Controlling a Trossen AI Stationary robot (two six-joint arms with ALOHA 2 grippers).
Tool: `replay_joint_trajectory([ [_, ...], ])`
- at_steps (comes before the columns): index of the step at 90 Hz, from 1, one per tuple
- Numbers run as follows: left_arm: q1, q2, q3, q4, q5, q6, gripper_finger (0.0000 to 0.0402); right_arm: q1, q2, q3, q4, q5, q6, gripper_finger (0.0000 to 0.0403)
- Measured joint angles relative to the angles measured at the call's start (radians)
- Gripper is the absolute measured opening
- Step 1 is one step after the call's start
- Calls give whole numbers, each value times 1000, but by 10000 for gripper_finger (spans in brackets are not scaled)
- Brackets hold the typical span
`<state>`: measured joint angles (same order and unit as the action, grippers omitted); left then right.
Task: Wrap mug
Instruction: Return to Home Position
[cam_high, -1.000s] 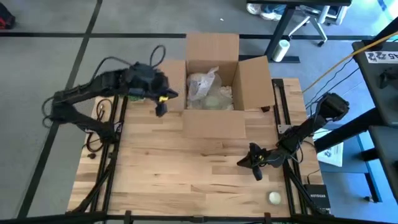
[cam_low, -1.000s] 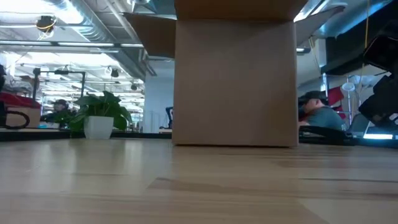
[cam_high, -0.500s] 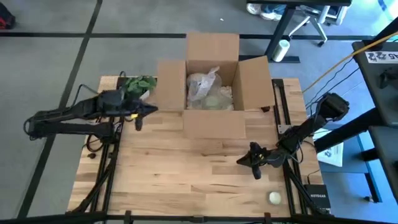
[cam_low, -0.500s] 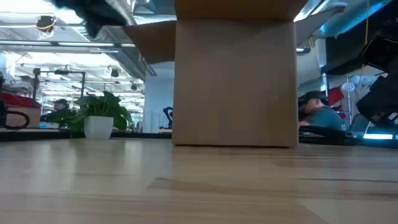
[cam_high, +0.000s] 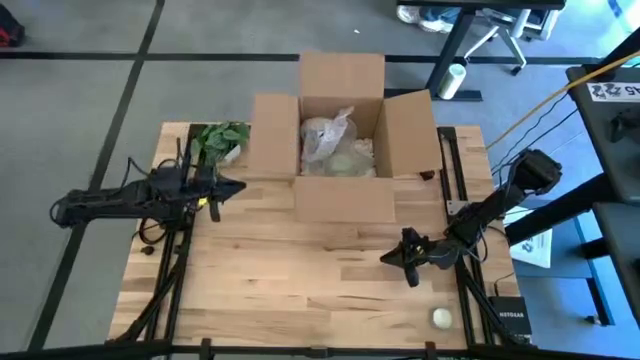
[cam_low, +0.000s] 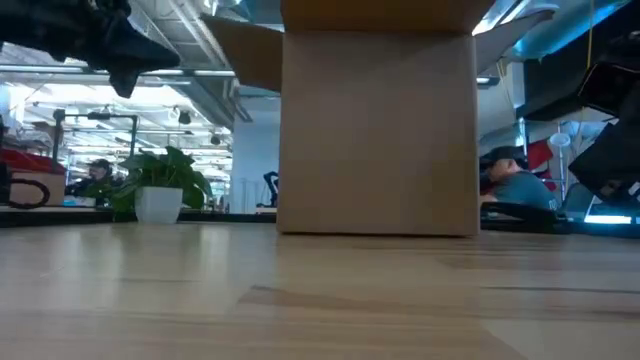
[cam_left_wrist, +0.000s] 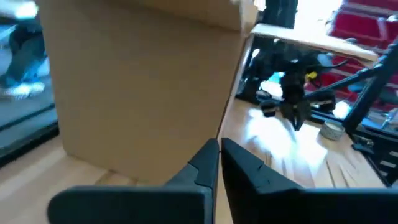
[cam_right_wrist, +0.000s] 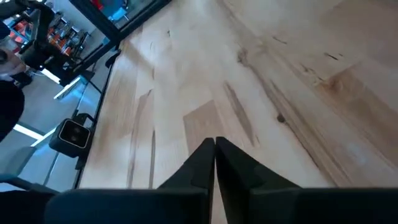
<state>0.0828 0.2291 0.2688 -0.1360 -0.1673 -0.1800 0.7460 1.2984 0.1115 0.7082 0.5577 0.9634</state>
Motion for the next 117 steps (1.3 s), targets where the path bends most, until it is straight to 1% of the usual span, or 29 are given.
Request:
replay_joint_trajectory([
  [14, -22, -56, -82, 42, -6, 11, 0, 0, 0, 0, 0, 0, 32, 0],
  [29, -31, -114, -174, 134, -25, 42, 0, 0, 0, 0, 0, 0, 40, 0],
  [46, -31, -184, -258, 173, -36, 56, 0, 0, 0, 0, 0, 0, 61, 0],
  [80, -38, -194, -259, 175, -21, 128, 0, 0, 0, 0, 0, 8, 83, 0],
  [98, -37, -194, -259, 175, -21, 129, 0, 0, 0, 0, 0, 20, 83, 0],
  [110, -37, -194, -259, 175, -21, 129, 0, -3, 0, 0, 0, 44, 65, 0],
  [117, -37, -194, -259, 175, -21, 129, 0, -25, -4, 0, 16, 34, 20, 0],
])
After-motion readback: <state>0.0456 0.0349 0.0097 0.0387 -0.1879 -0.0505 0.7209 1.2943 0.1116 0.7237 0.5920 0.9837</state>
